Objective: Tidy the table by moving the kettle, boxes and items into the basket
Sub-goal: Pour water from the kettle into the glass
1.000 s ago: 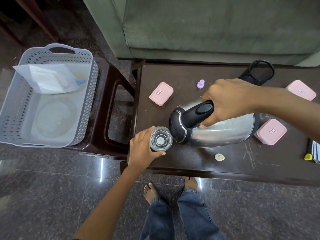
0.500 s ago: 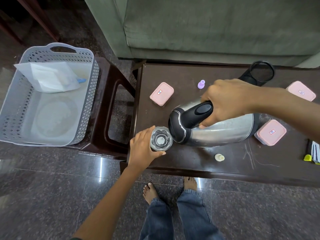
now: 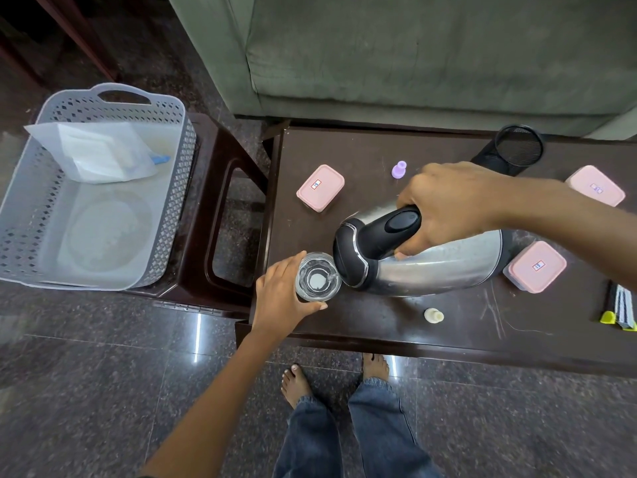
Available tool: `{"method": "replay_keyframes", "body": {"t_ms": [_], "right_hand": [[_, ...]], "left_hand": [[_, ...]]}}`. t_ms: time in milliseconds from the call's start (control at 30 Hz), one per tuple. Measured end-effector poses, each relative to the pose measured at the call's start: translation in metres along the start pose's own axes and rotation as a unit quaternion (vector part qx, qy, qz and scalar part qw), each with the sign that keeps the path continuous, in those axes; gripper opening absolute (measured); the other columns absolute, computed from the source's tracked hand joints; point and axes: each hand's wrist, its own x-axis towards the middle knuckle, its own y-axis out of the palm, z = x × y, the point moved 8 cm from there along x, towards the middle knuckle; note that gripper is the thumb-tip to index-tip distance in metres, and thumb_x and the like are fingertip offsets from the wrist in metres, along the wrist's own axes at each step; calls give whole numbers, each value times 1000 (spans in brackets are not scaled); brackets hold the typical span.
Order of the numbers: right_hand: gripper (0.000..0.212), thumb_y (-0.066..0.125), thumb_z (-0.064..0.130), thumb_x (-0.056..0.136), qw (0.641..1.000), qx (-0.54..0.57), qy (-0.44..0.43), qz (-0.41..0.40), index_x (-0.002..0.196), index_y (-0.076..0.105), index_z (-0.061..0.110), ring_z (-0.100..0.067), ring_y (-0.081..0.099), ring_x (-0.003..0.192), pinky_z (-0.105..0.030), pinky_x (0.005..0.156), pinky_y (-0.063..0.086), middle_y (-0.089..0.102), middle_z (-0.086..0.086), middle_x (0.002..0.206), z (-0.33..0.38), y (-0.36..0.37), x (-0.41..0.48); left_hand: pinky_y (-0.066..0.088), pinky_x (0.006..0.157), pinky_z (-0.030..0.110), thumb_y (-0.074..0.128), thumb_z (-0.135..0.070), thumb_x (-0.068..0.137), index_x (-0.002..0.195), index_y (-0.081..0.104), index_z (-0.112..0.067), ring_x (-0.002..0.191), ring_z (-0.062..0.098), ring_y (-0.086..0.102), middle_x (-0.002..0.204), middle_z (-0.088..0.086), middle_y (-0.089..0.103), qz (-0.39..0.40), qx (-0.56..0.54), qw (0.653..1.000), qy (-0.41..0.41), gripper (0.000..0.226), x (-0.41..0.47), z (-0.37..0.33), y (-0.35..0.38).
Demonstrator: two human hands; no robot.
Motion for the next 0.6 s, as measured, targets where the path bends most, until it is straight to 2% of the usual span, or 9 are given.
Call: {"method": "replay_keyframes", "body": {"t_ms": [500, 600], "right_hand": [[43, 68, 57, 65, 1000, -2, -1, 2, 60, 50, 18, -11, 43, 53, -24, 47, 32, 56, -3, 61, 0, 0, 3], [44, 69, 56, 65, 1000, 3, -1, 2, 56, 46, 19, -10, 42, 52, -24, 48, 32, 54, -3, 59, 1, -1, 3]], "left_hand": [[25, 104, 36, 83, -44, 58, 140, 34, -27, 130, 14, 34, 138, -9, 46, 0, -18, 1000, -6, 97, -1, 0, 1], [25, 104, 36, 83, -44, 58, 140, 33, -27, 131, 13, 34, 138, -9, 45, 0, -18, 1000, -6, 97, -1, 0, 1]]}}
